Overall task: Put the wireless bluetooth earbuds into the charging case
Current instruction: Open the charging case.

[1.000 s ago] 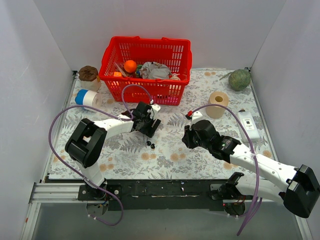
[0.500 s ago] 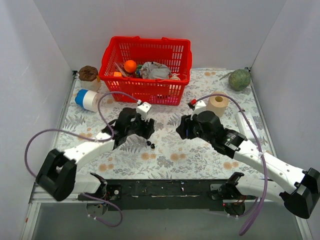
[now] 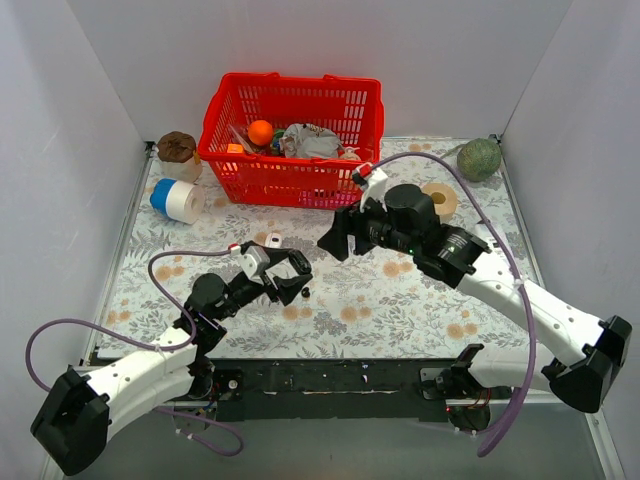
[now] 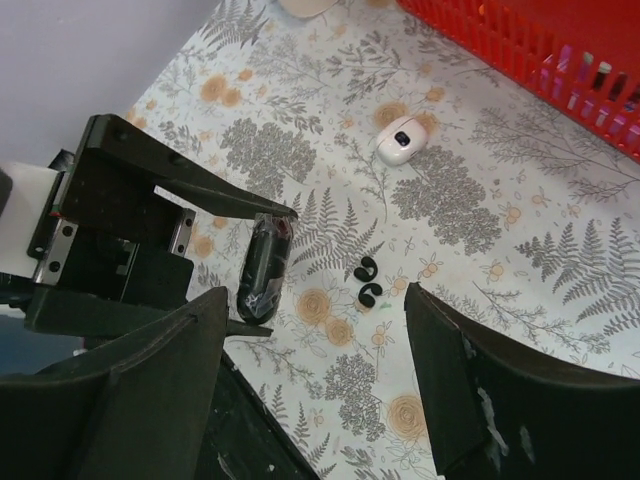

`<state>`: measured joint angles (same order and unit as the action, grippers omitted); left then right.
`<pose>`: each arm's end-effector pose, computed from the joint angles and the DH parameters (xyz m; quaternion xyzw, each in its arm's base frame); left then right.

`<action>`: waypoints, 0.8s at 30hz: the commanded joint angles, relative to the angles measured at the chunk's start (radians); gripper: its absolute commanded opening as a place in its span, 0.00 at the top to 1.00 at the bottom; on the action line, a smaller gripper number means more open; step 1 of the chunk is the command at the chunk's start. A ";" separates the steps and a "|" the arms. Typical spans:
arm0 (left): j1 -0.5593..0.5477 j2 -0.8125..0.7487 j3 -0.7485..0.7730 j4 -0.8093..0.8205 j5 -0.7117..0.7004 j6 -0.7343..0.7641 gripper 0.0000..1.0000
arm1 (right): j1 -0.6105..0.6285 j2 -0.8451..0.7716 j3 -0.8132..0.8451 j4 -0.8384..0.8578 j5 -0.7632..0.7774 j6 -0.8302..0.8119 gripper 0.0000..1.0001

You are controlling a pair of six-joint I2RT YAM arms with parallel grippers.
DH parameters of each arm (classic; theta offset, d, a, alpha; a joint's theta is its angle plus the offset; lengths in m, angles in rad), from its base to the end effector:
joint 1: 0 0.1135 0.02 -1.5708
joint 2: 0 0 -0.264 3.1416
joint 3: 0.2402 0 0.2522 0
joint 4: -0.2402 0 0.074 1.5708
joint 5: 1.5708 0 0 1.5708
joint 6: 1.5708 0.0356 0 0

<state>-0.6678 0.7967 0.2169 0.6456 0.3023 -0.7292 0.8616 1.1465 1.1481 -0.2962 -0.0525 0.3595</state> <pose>0.1355 -0.1204 0.2254 0.0891 0.6787 -0.5429 0.4865 0.1686 0.1993 0.3827 -0.2146 0.7739 0.3587 0.4758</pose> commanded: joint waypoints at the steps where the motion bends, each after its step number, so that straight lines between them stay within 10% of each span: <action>1: -0.021 -0.031 -0.005 0.100 0.047 0.063 0.92 | 0.037 0.077 0.085 -0.063 -0.067 -0.014 0.20; 24: -0.085 -0.090 0.019 -0.009 -0.020 0.155 1.00 | 0.129 0.233 0.154 -0.123 0.032 -0.010 0.21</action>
<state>-0.7479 0.7261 0.2138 0.6460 0.2989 -0.5991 0.9886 1.3815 1.2736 -0.4183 -0.0471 0.3553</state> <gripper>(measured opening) 0.672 0.792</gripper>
